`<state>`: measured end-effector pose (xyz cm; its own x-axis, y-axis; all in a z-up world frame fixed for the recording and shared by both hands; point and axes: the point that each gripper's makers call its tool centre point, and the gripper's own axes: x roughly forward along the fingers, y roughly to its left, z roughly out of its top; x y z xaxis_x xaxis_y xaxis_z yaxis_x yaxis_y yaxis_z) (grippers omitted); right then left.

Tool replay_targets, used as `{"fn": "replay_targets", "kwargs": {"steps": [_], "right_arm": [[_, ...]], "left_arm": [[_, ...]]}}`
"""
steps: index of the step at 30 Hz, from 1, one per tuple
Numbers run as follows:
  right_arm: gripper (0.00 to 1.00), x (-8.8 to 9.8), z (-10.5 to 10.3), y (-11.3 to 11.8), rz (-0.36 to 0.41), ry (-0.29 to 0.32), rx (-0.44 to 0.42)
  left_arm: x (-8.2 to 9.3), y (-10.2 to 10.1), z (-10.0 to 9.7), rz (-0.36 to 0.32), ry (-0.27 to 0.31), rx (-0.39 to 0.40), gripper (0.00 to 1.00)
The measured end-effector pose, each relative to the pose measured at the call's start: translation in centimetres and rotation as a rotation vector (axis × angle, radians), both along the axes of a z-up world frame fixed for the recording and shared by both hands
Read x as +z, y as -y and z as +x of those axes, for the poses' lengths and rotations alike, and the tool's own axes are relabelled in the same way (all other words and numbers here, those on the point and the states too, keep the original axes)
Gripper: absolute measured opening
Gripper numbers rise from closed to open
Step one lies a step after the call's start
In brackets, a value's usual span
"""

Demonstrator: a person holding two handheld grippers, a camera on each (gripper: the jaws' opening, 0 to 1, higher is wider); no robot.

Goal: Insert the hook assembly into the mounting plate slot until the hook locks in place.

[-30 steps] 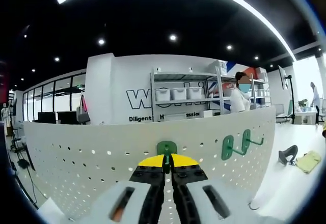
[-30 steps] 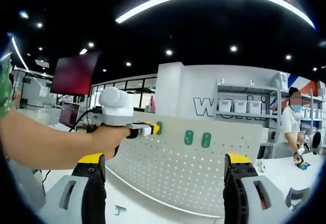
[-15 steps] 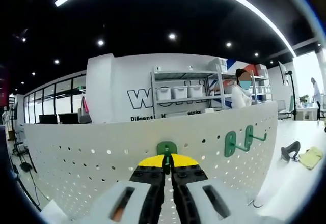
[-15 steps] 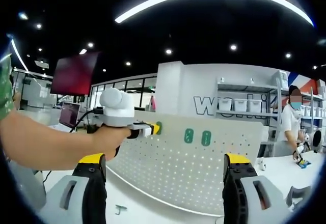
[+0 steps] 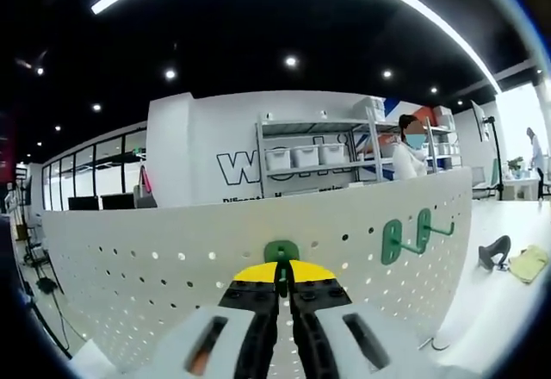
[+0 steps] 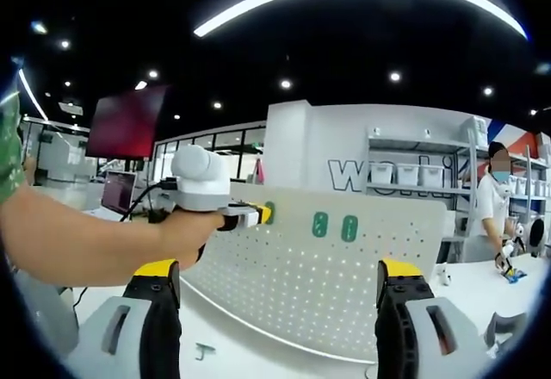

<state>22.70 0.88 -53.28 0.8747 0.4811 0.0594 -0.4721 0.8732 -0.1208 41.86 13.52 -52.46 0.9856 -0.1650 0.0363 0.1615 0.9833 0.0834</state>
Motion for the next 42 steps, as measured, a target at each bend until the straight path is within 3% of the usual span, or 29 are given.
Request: {"fn": "replay_targets", "kwargs": {"steps": [7, 15, 21, 42], "right_arm": [[0.96, -0.2, 0.02, -0.03, 0.0, -0.005, 0.003], [0.96, -0.62, -0.11, -0.24, -0.01, -0.018, 0.011], [0.95, -0.7, -0.3, -0.36, -0.013, -0.022, 0.018], [0.95, -0.81, -0.45, 0.48, -0.007, -0.022, 0.002]], "left_arm": [[0.1, 0.12, 0.0, 0.054, 0.0, 0.01, 0.04], [0.1, 0.14, -0.03, 0.055, 0.001, 0.009, 0.04], [0.1, 0.22, 0.12, 0.099, 0.004, 0.03, 0.04], [-0.24, 0.31, 0.23, 0.119, -0.013, 0.06, 0.07]]}}
